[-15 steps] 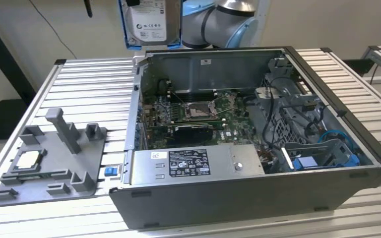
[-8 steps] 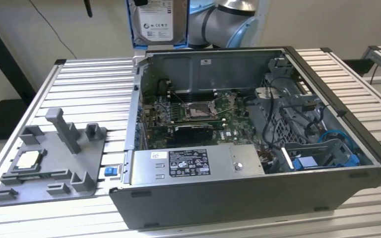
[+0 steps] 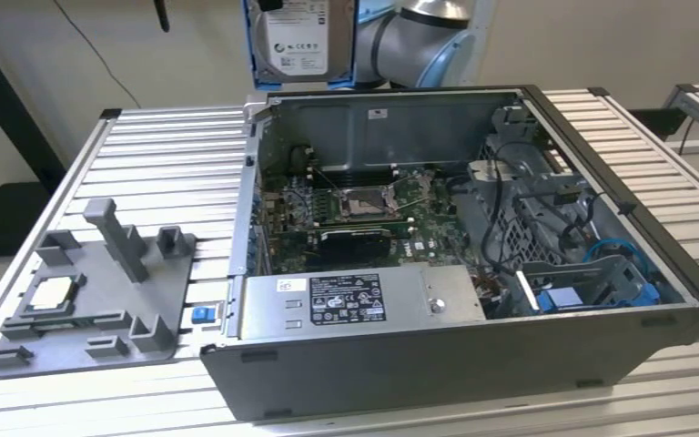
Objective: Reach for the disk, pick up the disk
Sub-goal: 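Pick up the disk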
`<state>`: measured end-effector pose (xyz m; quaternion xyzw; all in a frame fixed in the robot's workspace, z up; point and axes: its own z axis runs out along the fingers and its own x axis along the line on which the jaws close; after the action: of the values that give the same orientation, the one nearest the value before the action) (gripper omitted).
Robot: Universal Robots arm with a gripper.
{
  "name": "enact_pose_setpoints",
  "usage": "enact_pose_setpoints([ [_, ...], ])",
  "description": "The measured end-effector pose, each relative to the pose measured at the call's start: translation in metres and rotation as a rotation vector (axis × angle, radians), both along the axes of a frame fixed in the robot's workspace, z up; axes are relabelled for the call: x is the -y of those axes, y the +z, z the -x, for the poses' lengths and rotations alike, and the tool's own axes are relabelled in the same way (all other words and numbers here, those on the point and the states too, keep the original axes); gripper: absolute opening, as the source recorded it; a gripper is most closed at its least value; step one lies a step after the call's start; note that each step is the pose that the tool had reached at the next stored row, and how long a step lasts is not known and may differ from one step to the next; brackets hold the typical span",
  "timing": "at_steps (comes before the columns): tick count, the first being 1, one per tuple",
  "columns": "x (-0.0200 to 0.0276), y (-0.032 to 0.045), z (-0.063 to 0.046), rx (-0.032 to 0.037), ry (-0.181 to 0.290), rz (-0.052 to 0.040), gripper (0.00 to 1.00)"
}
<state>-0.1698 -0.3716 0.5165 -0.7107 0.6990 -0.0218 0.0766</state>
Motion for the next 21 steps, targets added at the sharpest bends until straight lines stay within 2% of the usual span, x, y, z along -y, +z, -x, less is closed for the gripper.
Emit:
enact_pose_setpoints([
  [3,0.0000,-0.0004,-0.007,0.0000,0.002,0.0000,0.00],
  [21,0.0000,-0.0007,-0.076,-0.0016,0.002,0.0000,0.00],
])
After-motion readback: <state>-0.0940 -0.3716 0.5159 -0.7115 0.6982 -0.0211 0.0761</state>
